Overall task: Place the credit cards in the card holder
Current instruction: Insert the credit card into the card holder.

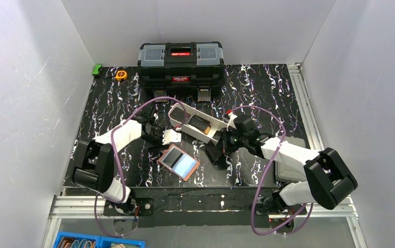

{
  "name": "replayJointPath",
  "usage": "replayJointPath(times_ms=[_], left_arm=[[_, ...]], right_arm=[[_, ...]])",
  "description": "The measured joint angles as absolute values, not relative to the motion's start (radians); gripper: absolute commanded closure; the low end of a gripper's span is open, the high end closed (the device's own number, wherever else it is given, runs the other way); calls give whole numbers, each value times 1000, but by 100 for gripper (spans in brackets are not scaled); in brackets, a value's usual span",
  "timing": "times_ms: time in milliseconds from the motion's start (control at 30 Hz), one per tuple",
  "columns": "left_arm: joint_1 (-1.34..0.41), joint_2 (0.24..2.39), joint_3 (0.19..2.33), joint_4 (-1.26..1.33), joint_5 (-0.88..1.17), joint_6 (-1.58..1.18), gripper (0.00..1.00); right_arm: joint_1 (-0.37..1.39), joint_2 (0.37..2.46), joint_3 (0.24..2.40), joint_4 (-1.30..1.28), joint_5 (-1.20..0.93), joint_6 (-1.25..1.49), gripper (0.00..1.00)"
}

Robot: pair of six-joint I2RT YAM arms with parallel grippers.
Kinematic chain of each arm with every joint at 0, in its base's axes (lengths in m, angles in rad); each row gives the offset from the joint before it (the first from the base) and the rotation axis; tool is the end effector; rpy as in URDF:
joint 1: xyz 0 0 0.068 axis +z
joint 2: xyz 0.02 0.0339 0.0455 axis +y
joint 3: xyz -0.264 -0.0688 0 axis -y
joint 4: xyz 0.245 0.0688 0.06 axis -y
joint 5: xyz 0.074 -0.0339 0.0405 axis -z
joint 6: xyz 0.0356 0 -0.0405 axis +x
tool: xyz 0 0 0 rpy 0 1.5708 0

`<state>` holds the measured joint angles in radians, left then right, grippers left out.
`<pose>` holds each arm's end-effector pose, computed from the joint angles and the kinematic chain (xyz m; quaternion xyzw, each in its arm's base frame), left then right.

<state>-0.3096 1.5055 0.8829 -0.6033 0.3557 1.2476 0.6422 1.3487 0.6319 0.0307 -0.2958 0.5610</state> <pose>0.2563 -0.0950 0.1818 0.7026 0.6690 -0.0791 0.2294 0.2097 0.1698 0.1868 -0.0993 0.8906 0.3494 0.2737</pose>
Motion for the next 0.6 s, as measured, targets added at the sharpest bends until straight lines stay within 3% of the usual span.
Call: replayJointPath(times_ms=[333,600], left_arm=[[-310,1504,828,-579,353,1299,61],[-331,1468,795,-580,350,1339,63]], right_arm=[[804,1304,593,87,-390,599,99],[820,1304,549,106,-397,640,99]])
